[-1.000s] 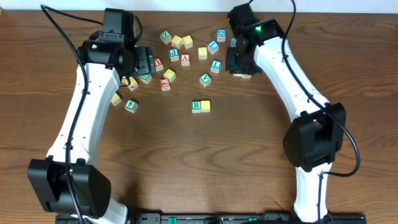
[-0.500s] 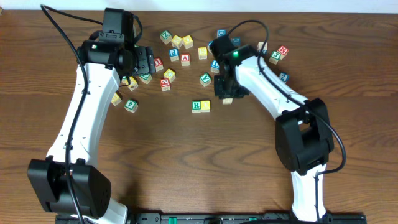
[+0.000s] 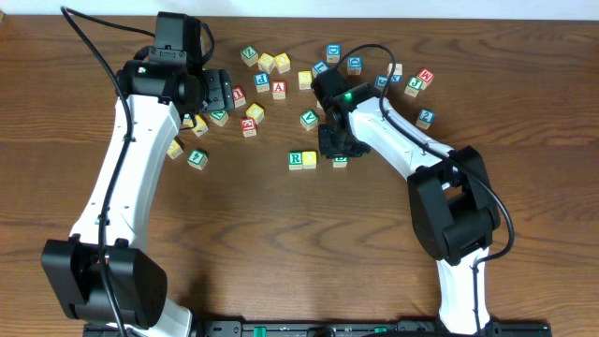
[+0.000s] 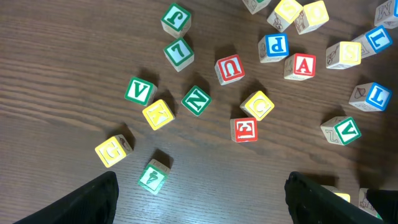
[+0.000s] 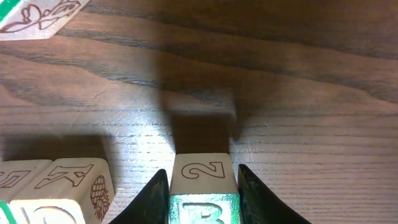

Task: Spell out ROBOT
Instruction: 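Carry the green B block down toward the right of the O block, then set the B block down and open the right gripper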

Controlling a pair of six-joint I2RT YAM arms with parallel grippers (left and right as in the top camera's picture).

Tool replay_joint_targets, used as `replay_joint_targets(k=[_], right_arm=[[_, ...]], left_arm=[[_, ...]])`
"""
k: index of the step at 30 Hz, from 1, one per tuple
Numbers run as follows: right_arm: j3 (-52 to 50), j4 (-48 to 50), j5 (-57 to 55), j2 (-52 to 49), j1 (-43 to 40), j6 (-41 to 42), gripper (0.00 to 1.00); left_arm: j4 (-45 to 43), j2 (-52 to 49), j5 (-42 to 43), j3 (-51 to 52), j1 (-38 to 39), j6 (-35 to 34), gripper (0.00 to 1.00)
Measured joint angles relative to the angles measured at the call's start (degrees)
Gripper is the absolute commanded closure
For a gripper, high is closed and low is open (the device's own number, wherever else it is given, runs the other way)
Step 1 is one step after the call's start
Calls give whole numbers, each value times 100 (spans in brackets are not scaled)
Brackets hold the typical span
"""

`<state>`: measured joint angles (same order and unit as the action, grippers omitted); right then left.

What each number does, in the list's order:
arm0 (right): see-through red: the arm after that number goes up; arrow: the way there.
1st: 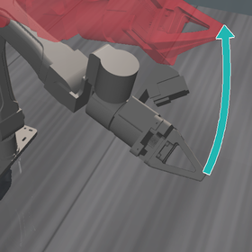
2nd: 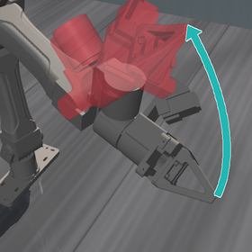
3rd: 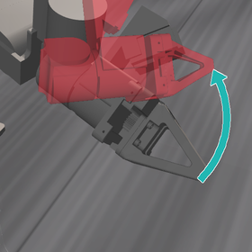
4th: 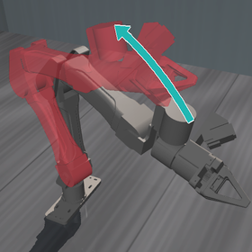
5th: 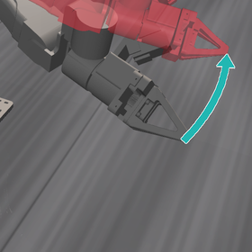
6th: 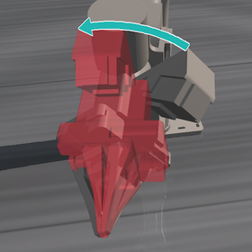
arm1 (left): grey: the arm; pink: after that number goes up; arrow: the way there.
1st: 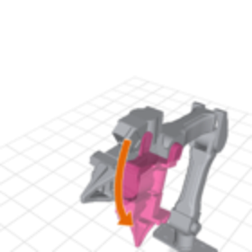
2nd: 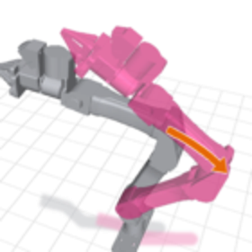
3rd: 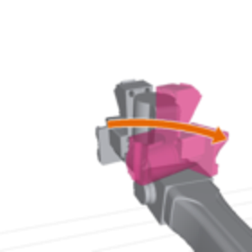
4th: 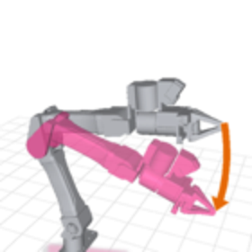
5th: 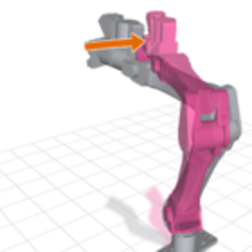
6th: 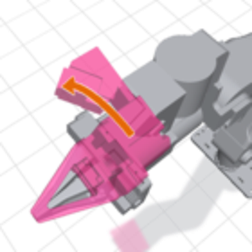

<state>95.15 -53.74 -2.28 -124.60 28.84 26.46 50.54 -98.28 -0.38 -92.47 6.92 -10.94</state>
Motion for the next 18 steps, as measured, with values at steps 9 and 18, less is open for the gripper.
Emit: replay_joint_targets(k=[9, 18], right_arm=[[420, -363, 4, 208, -2, 2, 67], [599, -1176, 17, 1182, -249, 0, 67]], left_arm=[[0, 0, 0, 0, 0, 0, 15], [0, 0, 0, 0, 0, 0, 16]])
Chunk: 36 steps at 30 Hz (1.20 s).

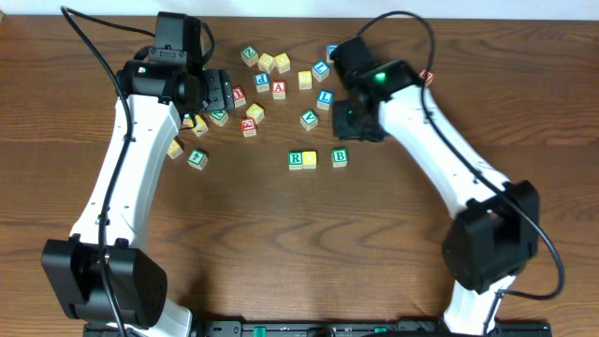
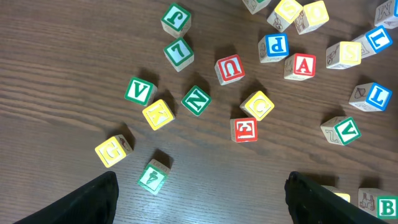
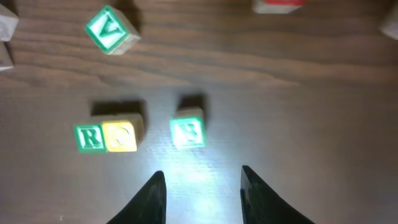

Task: Spell out ROBOT
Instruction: 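Set the B block down and open the right gripper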

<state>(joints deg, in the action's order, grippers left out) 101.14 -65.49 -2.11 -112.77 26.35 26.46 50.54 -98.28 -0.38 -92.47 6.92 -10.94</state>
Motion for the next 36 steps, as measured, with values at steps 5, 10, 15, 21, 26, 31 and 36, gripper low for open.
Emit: replay_joint_targets(k=[5, 10, 15, 21, 26, 31, 36], right_arm=[[-83, -249, 7, -33, -142, 0, 70], [-560, 50, 72, -109, -140, 11, 70], [-1130, 627, 127, -122, -142, 26, 68], [-1781, 1497, 223, -131, -142, 28, 67], [-1932, 1825, 299, -199, -140, 26, 67], [-1932, 1926, 350, -225, -142, 28, 69], [-1921, 1926, 450, -234, -142, 31, 74]], left_arm=[[0, 0, 0, 0, 0, 0, 16], [-2, 0, 0, 0, 0, 0, 16], [-2, 0, 0, 0, 0, 0, 16], [-2, 0, 0, 0, 0, 0, 15], [0, 0, 0, 0, 0, 0, 15], [-2, 0, 0, 0, 0, 0, 15], [0, 0, 0, 0, 0, 0, 16]])
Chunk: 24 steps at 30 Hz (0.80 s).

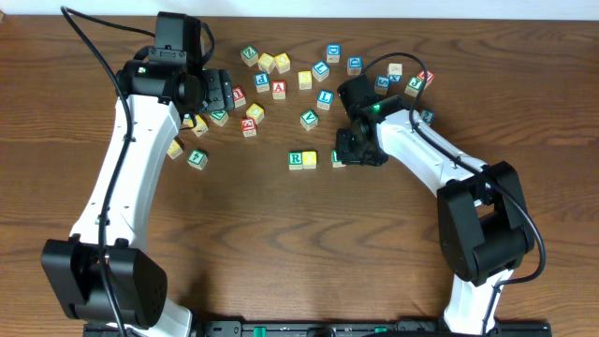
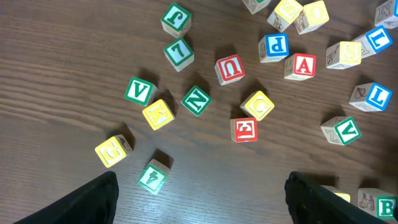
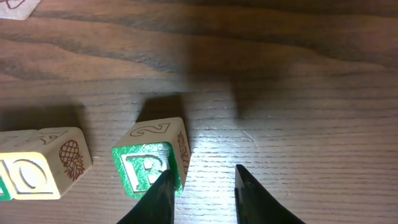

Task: Spell out ROBOT
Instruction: 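Set the B block down and open the right gripper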

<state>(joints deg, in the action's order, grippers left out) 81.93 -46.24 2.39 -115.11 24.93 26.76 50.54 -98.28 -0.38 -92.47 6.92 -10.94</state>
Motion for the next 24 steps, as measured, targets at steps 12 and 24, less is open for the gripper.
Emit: replay_joint_targets(k=[12, 24], right_arm=[[789, -951, 192, -251, -2, -33, 80], [1128, -1405, 190, -254, -422, -197, 67]], left_arm=[[-2, 0, 0, 0, 0, 0, 16], [0, 0, 0, 0, 0, 0, 16]])
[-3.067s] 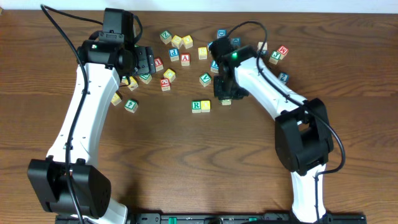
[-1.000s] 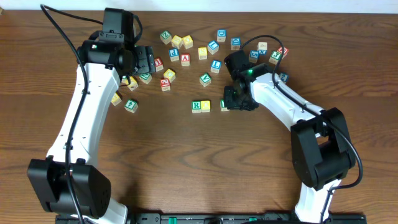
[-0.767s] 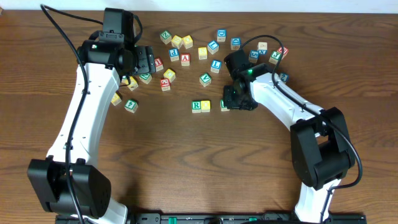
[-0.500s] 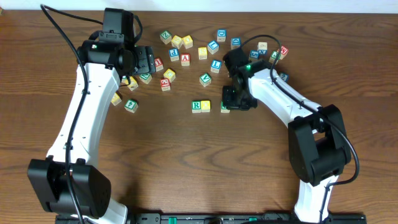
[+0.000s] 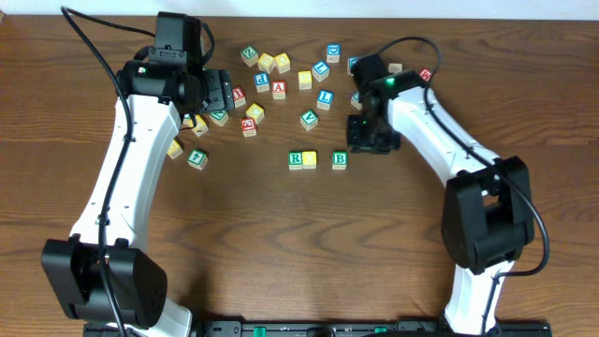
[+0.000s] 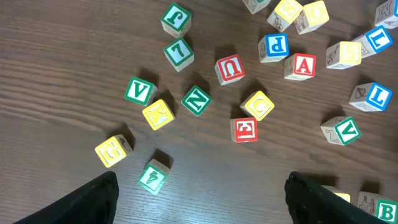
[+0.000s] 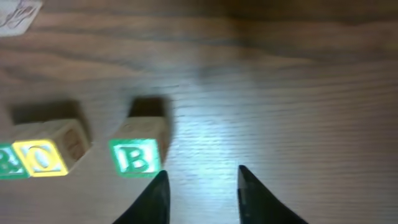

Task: Spell out ROBOT
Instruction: 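Set the B block down and open the right gripper, then push the B block leftward with the right gripper against the O block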

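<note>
On the wooden table a row has formed: green R block (image 5: 296,159), yellow O block (image 5: 310,159) touching it, then, after a small gap, green B block (image 5: 340,160). The right wrist view shows the B block (image 7: 134,157) and the O block (image 7: 43,155) from above. My right gripper (image 7: 202,193) hovers open and empty, just right of the B and up-right of it overhead (image 5: 372,140). My left gripper (image 6: 199,205) hangs open and empty over the loose blocks at the upper left (image 5: 220,94).
Loose letter blocks lie scattered across the far side of the table (image 5: 281,65). Under the left wrist are a red U (image 6: 229,68), green N (image 6: 196,100), yellow K (image 6: 158,114), red E (image 6: 244,129), red A (image 6: 300,65) and blue P (image 6: 273,46).
My right gripper was low on the table just right of the B block; it is now higher and farther up-right, still open. The blocks and the left arm are where they were.
My right gripper first had its fingers around the B block on the table, right of the O. Then it was open high above, the B standing free. Then it sat low beside the B, open. Now it is raised again, the row reading R, O, B.
</note>
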Controlling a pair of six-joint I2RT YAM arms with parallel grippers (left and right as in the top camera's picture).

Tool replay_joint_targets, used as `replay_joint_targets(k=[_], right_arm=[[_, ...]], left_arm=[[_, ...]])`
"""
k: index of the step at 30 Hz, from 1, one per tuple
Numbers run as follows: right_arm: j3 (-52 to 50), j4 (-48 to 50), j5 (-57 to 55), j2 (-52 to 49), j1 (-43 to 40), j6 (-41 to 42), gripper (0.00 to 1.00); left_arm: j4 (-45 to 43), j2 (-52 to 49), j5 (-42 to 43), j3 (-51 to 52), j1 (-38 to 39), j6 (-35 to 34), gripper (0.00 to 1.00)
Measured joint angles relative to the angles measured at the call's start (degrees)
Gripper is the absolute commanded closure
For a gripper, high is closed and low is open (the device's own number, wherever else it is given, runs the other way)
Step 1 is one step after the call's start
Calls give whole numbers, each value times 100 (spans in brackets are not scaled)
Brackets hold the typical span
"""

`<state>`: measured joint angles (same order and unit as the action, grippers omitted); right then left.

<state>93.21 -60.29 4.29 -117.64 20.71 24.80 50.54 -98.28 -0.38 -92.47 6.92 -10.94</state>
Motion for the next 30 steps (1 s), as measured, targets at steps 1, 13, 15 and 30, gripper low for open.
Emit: replay_joint_targets(k=[1, 13, 15, 30], right_arm=[[0, 33, -4, 0, -74, -33, 68], [-575, 553, 7, 0, -85, -144, 71], [-686, 586, 9, 0, -48, -142, 71], [-890, 599, 48, -2, 304, 79, 71]], left_arm=[[0, 0, 0, 0, 0, 0, 16], [0, 0, 0, 0, 0, 0, 16], [0, 0, 0, 0, 0, 0, 16], [0, 0, 0, 0, 0, 0, 15]])
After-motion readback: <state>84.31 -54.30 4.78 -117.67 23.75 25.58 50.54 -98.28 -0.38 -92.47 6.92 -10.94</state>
